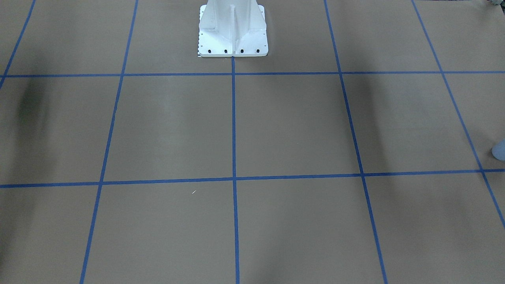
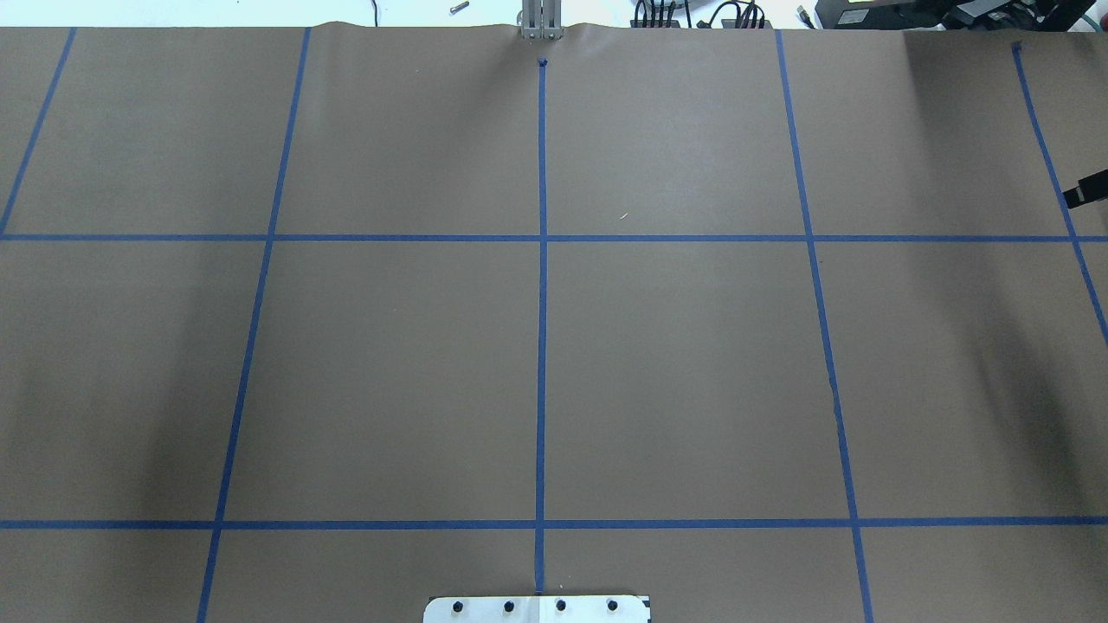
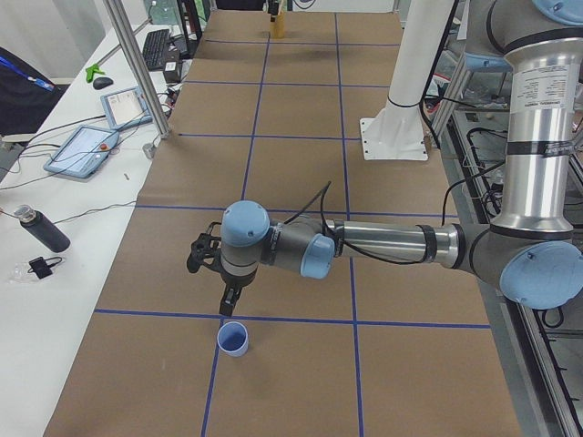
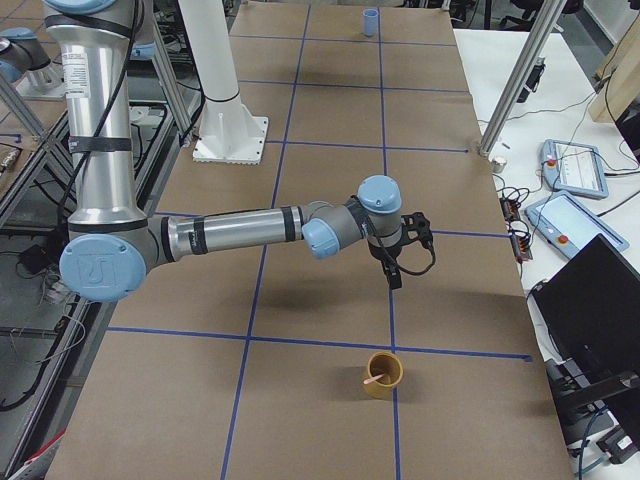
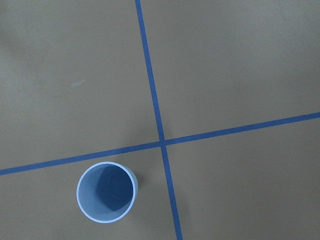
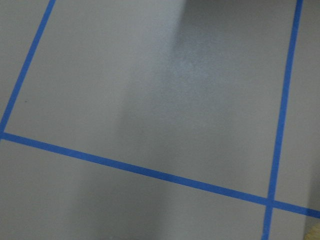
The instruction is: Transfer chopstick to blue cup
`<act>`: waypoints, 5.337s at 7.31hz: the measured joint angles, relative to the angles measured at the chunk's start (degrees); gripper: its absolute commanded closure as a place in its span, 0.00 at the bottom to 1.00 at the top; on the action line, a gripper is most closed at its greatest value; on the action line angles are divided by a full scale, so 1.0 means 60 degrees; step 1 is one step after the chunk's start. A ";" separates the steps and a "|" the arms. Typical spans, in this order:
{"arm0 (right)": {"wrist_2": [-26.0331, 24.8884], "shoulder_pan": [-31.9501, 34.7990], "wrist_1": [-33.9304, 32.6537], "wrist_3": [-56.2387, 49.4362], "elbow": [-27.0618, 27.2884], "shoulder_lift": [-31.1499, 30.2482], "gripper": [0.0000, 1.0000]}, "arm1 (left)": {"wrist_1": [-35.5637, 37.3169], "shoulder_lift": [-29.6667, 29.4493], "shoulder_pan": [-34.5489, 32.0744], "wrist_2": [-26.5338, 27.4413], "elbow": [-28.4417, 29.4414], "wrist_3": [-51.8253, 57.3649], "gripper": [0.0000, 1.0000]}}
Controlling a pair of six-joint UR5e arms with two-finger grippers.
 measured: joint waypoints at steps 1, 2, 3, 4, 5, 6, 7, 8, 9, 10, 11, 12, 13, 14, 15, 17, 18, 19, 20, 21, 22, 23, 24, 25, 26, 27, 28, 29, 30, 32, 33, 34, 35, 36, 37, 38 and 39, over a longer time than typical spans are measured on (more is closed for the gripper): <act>-0.0201 -0.0423 0.0002 0.0471 0.0060 0.0095 0.00 | -0.0555 -0.0144 0.0066 0.0003 0.0740 -0.0019 0.02; -0.0281 -0.0634 0.0006 0.0662 0.0079 0.0139 0.00 | -0.0939 -0.0227 0.0257 0.0004 0.1199 -0.0197 0.02; -0.0308 -0.0731 0.0011 0.0729 0.0084 0.0154 0.00 | -0.1208 -0.0274 0.0607 0.0005 0.1435 -0.0570 0.02; -0.0317 -0.0777 0.0015 0.0752 0.0085 0.0159 0.00 | -0.1585 -0.0328 0.1037 0.0034 0.1683 -0.0952 0.02; -0.0323 -0.0798 0.0016 0.0759 0.0082 0.0162 0.00 | -0.1962 -0.0391 0.1354 0.0183 0.1949 -0.1203 0.02; -0.0330 -0.0809 0.0017 0.0761 0.0073 0.0162 0.00 | -0.2233 -0.0447 0.1545 0.0437 0.2178 -0.1336 0.10; -0.0331 -0.0822 0.0017 0.0762 0.0067 0.0163 0.00 | -0.2355 -0.0478 0.1635 0.0600 0.2335 -0.1385 0.27; -0.0326 -0.0830 0.0017 0.0762 0.0063 0.0163 0.00 | -0.2399 -0.0511 0.1683 0.0670 0.2449 -0.1401 0.32; -0.0325 -0.0834 0.0017 0.0762 0.0061 0.0163 0.00 | -0.2414 -0.0571 0.1750 0.0699 0.2553 -0.1410 0.37; -0.0331 -0.0838 0.0017 0.0762 0.0056 0.0163 0.00 | -0.2423 -0.0651 0.1835 0.0714 0.2685 -0.1415 0.51; -0.0334 -0.0838 0.0017 0.0762 0.0051 0.0163 0.00 | -0.2430 -0.0734 0.1895 0.0716 0.2818 -0.1416 0.80; -0.0335 -0.0843 0.0017 0.0762 0.0048 0.0163 0.00 | -0.2435 -0.0775 0.1932 0.0713 0.2891 -0.1414 1.00; -0.0336 -0.0848 0.0017 0.0762 0.0042 0.0163 0.00 | -0.2440 -0.0781 0.1946 0.0710 0.2894 -0.1407 1.00; -0.0336 -0.0850 0.0017 0.0762 0.0036 0.0163 0.00 | -0.2450 -0.0775 0.1949 0.0709 0.2841 -0.1407 1.00; -0.0336 -0.0852 0.0017 0.0762 0.0036 0.0163 0.00 | -0.2455 -0.0746 0.1954 0.0707 0.2742 -0.1396 1.00; -0.0329 -0.0853 0.0017 0.0762 0.0053 0.0163 0.00 | -0.2353 -0.0566 0.1890 0.0613 0.2241 -0.1353 1.00; -0.0329 -0.0853 0.0017 0.0762 0.0057 0.0163 0.00 | -0.2117 -0.0429 0.1845 0.0493 0.1747 -0.1357 1.00; -0.0325 -0.0853 0.0017 0.0762 0.0056 0.0163 0.00 | -0.1620 -0.0429 0.1833 0.0435 0.1139 -0.1428 1.00; -0.0323 -0.0853 0.0017 0.0762 0.0048 0.0166 0.00 | -0.1013 -0.0546 0.1898 0.0524 0.0428 -0.1810 1.00; -0.0318 -0.0854 0.0014 0.0765 0.0042 0.0172 0.00 | -0.0497 -0.0744 0.2212 0.0690 -0.0338 -0.2734 1.00; -0.0312 -0.0854 0.0011 0.0768 0.0042 0.0175 0.00 | -0.0191 -0.1053 0.2788 0.0796 -0.0909 -0.3923 1.00; -0.0309 -0.0854 0.0012 0.0766 0.0043 0.0177 0.00 | -0.0047 -0.1591 0.3577 0.0976 -0.1258 -0.5397 1.00; -0.0304 -0.0854 0.0015 0.0760 0.0042 0.0177 0.00 | 0.0181 -0.2286 0.4517 0.1336 -0.1471 -0.6892 1.00; -0.0297 -0.0854 0.0016 0.0753 0.0032 0.0175 0.00 | 0.0767 -0.3233 0.5454 0.1745 -0.1574 -0.8183 1.00; -0.0294 -0.0853 0.0017 0.0752 0.0024 0.0172 0.00 | 0.1557 -0.4316 0.6367 0.2185 -0.1606 -0.9302 1.00; -0.0293 -0.0854 0.0017 0.0757 0.0020 0.0172 0.00 | 0.2247 -0.5312 0.7305 0.2763 -0.1573 -1.0298 1.00; -0.0292 -0.0853 0.0017 0.0760 0.0020 0.0167 0.00 | 0.2664 -0.6105 0.8035 0.3289 -0.1472 -1.1094 1.00; -0.0292 -0.0853 0.0017 0.0765 0.0021 0.0165 0.00 | 0.2914 -0.6802 0.8638 0.3845 -0.1263 -1.1789 1.00; -0.0292 -0.0853 0.0017 0.0771 0.0020 0.0163 0.00 | 0.3176 -0.7394 0.9227 0.4534 -0.1025 -1.2271 1.00; -0.0282 -0.0853 0.0017 0.0776 0.0017 0.0166 0.00 | 0.3589 -0.8441 1.0057 0.5674 -0.0330 -1.2594 1.00; -0.0282 -0.0858 0.0017 0.0777 0.0006 0.0172 0.00 | 0.3644 -0.8704 1.0426 0.6113 -0.0106 -1.2624 1.00; -0.0287 -0.0863 0.0017 0.0777 -0.0004 0.0176 0.00 | 0.3663 -0.8855 1.0719 0.6394 -0.0006 -1.2633 1.00; -0.0290 -0.0865 0.0017 0.0777 -0.0008 0.0176 0.00 | 0.3669 -0.8978 1.0907 0.6512 0.0059 -1.2640 1.00; -0.0291 -0.0867 0.0017 0.0777 -0.0012 0.0177 0.00 | 0.3671 -0.9069 1.1051 0.6558 0.0168 -1.2647 1.00; -0.0291 -0.0873 0.0017 0.0777 -0.0017 0.0178 0.00 | 0.3672 -0.9140 1.1126 0.6574 0.0315 -1.2647 1.00; -0.0292 -0.0878 0.0014 0.0777 -0.0023 0.0177 0.00 | 0.3669 -0.9204 1.1176 0.6561 0.0434 -1.2645 1.00; -0.0292 -0.0880 0.0008 0.0777 -0.0025 0.0178 0.00 | 0.3659 -0.9278 1.1207 0.6517 0.0488 -1.2648 1.00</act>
